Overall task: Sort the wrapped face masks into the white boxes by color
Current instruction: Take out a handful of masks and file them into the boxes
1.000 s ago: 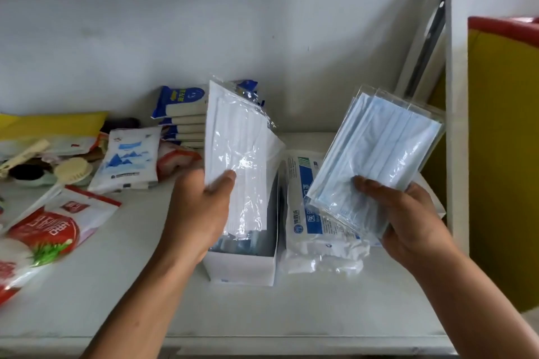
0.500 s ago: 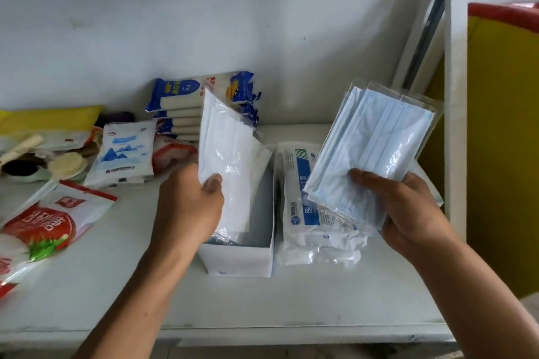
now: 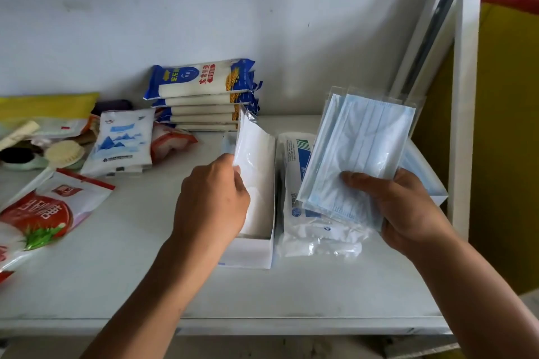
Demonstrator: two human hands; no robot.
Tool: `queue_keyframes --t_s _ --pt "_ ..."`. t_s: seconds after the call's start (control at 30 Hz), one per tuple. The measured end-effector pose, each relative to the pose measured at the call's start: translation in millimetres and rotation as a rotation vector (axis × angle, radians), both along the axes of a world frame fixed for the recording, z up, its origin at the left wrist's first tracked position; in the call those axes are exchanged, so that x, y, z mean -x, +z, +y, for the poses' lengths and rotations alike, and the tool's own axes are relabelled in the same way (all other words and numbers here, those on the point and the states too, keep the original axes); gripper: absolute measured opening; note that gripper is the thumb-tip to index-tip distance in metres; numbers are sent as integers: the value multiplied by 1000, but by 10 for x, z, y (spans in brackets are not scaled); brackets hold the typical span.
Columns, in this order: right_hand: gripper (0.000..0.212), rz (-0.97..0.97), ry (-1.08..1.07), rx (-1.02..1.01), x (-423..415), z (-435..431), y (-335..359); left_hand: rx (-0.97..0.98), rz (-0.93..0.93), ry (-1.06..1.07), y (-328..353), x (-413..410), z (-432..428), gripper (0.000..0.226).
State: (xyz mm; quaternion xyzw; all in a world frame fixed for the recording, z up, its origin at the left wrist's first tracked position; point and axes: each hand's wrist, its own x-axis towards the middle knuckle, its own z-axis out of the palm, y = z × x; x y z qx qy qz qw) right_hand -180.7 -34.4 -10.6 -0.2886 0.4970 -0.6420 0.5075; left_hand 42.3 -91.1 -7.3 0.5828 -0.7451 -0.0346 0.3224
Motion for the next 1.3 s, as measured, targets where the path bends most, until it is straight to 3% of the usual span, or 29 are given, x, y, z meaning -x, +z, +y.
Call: queue_keyframes --t_s 0.3,0.43,0.57,0.7,0.87,1.03,1.17,1.3 --pt "38 30 19 -30 0 -4 -6 -148 -202 -68 -68 33 -62 47" --pt "39 36 25 -34 13 -8 -19 -51 -77 -69 -154 72 -95 39" --pt "44 74 40 -68 50 -11 -35 25 78 -38 -145 103 -94 11" --pt "53 113 110 -120 46 0 -45 21 34 -72 -180 162 -46 23" --pt "30 86 75 -101 67 6 -4 -31 5 -53 -145 67 -67 19" --pt "18 43 25 -133 112 13 38 -106 -126 48 -155 64 -67 48" --pt "18 60 52 -142 125 3 40 -83 -74 107 -155 170 -79 47" --pt "27 65 75 -161 184 -1 53 -169 -125 -1 -122 141 -114 54"
